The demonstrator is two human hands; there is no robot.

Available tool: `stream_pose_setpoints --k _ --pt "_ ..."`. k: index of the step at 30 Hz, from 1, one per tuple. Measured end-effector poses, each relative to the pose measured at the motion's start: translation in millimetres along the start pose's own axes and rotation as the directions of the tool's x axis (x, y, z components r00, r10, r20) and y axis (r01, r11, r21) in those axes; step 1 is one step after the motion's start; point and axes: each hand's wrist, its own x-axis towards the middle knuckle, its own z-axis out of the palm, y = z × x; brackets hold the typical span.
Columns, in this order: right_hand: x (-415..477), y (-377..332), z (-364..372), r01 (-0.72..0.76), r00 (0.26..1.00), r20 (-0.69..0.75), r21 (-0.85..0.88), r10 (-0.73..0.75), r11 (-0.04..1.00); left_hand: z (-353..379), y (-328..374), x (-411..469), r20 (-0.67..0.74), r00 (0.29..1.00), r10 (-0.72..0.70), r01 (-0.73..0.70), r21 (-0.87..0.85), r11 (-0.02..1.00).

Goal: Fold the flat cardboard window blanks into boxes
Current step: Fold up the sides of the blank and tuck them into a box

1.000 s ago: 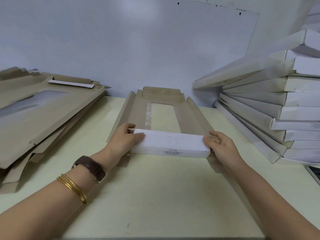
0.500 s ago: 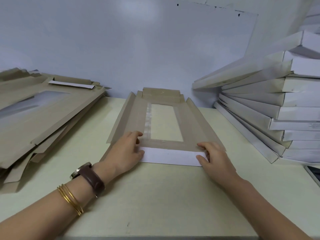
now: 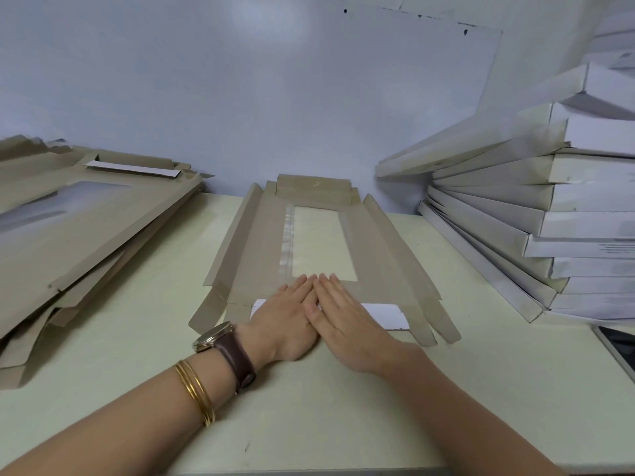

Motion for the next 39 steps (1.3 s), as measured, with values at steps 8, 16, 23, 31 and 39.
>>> stream_pose_setpoints --k 8,16,23,31,39 --pt "0.8 2.2 0.1 -0.054 0.990 0.127 -0.031 0.058 0.998 1.1 -1.4 -1.1 0.061 0.997 -0.042 0.039 0.058 0.998" --pt "-6.7 12.7 -6.2 -0.083 0.980 0.168 -0.138 0.105 0.987 -0.5 -12.6 -4.5 0.095 0.989 -0.115 0.111 0.055 0.992" --pt "-15.2 33.4 -19.0 -0.120 0.972 0.179 -0.188 0.154 0.975 -8.4 -34.6 -17.9 0.111 0.979 -0.170 0.166 0.045 0.985" --pt "-36.3 68.5 -36.6 -0.218 0.952 0.158 -0.244 0.261 0.945 -6.5 -37.8 -18.8 0.083 0.977 -0.198 0.194 0.052 0.980" --pt "-40.0 78.9 -36.6 -0.235 0.955 0.115 -0.265 0.273 0.935 -8.2 -42.4 -18.9 0.072 0.970 -0.234 0.230 0.059 0.971"
